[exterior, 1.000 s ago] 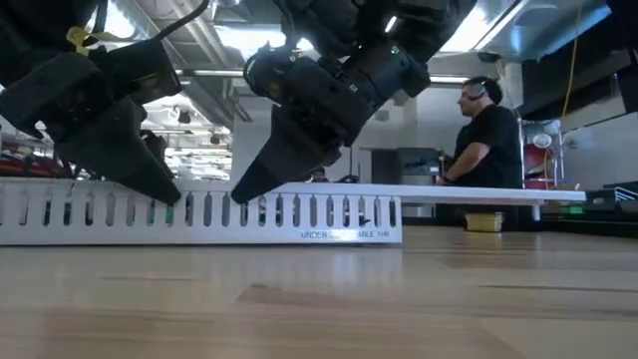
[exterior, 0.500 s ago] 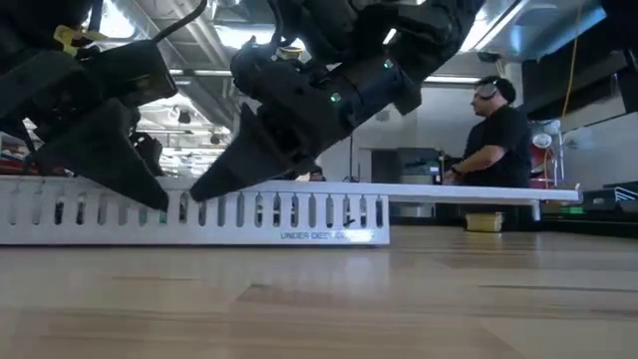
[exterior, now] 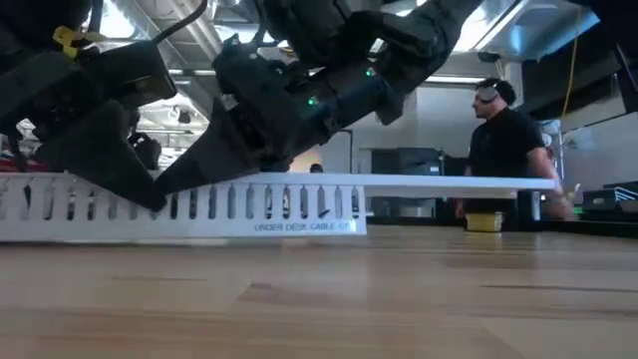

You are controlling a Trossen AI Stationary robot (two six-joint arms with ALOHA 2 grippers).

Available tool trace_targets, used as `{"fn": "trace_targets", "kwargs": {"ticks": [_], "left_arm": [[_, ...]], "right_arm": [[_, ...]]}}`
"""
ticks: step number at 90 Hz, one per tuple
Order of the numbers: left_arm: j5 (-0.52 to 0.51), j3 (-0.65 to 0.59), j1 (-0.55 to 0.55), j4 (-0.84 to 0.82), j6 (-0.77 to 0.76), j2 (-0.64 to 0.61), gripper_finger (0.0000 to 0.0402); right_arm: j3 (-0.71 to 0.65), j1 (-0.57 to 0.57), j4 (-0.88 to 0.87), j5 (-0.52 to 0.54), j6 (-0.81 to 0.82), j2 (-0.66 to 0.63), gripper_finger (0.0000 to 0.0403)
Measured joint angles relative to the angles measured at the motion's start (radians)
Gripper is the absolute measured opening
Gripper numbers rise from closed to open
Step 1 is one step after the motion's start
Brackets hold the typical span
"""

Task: Ziptie cables
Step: Close the white cable duct

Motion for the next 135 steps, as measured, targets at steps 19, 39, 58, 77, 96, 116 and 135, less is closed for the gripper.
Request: {"fn": "trace_targets", "kwargs": {"ticks": [19, 39, 58, 77, 96, 116, 135], "left_arm": [[-0.012, 0.0, 0.002, -0.001, -0.004, 0.001, 0.0235], [-0.011, 0.003, 0.004, 0.017, -0.081, 0.001, 0.0235], [0.006, 0.005, 0.053, 0.03, -0.068, -0.001, 0.0265], [0.077, 0.025, 0.114, 0.068, 0.025, -0.002, 0.0315], [0.09, 0.152, 0.097, -0.155, 0.096, -0.037, 0.032], [0.069, 0.233, 0.007, -0.465, -0.066, -0.108, 0.032], [-0.142, 0.157, -0.171, -0.517, -0.285, -0.127, 0.032]], "right_arm": [[0.003, -0.002, -0.058, 0.026, 0.002, -0.007, 0.0257], [0.004, -0.006, -0.163, 0.035, -0.006, -0.057, 0.0321], [0.001, -0.021, -0.348, 0.049, -0.041, -0.126, 0.035], [-0.001, -0.021, -0.454, 0.072, -0.088, -0.152, 0.0351], [-0.001, -0.022, -0.579, 0.073, -0.147, -0.195, 0.0351], [-0.002, -0.022, -0.596, 0.073, -0.156, -0.207, 0.0351], [-0.002, -0.021, -0.562, 0.076, -0.147, -0.207, 0.0351]]}}
